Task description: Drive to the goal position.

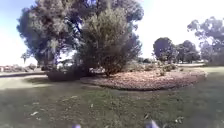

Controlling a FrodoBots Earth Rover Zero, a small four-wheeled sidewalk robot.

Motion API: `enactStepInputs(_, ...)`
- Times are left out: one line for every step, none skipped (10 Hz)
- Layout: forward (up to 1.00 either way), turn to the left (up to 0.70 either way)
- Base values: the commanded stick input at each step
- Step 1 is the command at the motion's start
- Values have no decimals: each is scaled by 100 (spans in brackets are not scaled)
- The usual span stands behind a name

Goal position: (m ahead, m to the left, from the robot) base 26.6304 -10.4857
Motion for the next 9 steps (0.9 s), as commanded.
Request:
enactStepInputs(0,-70)
enactStepInputs(0,-70)
enactStepInputs(0,-70)
enactStepInputs(0,-70)
enactStepInputs(0,-70)
enactStepInputs(0,-70)
enactStepInputs(0,-70)
enactStepInputs(0,-70)
enactStepInputs(0,-70)
